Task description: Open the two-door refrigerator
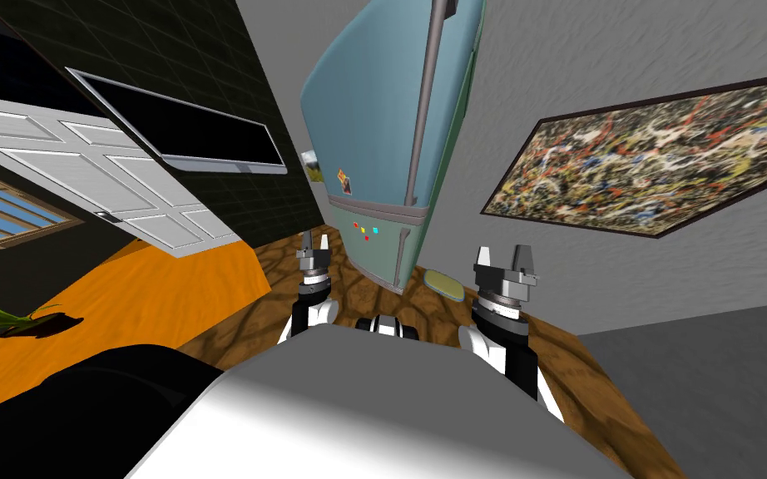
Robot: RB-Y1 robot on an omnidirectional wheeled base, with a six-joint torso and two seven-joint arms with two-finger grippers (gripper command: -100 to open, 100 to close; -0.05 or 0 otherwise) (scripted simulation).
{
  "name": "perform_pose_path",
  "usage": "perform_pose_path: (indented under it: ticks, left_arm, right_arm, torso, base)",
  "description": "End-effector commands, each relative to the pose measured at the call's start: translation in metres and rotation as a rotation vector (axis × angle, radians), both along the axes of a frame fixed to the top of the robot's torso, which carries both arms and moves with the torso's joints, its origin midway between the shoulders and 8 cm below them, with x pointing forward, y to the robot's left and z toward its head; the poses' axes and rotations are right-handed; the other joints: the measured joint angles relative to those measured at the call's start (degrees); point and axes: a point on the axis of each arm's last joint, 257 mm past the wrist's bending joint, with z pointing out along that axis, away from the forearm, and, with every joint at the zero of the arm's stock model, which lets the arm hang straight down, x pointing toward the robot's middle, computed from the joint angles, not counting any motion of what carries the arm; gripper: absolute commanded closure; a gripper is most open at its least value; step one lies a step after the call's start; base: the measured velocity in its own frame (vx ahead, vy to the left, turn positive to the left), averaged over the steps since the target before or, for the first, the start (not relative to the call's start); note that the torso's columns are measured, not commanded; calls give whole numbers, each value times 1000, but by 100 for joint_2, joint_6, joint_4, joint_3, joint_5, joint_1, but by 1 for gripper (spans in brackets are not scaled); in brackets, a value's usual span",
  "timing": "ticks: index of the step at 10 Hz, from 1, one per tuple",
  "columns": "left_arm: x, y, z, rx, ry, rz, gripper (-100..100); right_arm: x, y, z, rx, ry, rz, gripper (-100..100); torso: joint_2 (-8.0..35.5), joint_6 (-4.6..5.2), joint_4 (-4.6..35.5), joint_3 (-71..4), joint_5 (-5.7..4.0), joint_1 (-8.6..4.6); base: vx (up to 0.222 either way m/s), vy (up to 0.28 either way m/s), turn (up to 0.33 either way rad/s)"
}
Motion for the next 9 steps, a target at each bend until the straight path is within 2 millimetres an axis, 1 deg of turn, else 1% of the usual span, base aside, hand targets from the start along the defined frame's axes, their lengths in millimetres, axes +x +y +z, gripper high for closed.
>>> perform_pose_path:
  ticks: [1,4,7,9]
  left_arm:
    - [3,-4,-3,39,26,-32,-100]
    - [7,-5,-9,57,71,-71,-100]
    - [12,0,-22,22,146,-113,-100]
    - [15,4,-29,-10,187,-132,-100]
  right_arm:
    - [0,0,0,0,1,0,0]
    - [0,0,0,0,1,0,0]
    - [0,0,0,0,1,0,0]
    - [0,0,0,0,1,0,0]
  torso:
    - [190,0,188,-396,0,-3]
    - [261,0,265,-540,-2,-7]
    - [254,0,265,-546,-5,-18]
    - [270,0,269,-536,5,16]
  base:
    - [27,-35,22]
    - [40,-58,26]
    - [95,-128,59]
    - [79,-97,40]
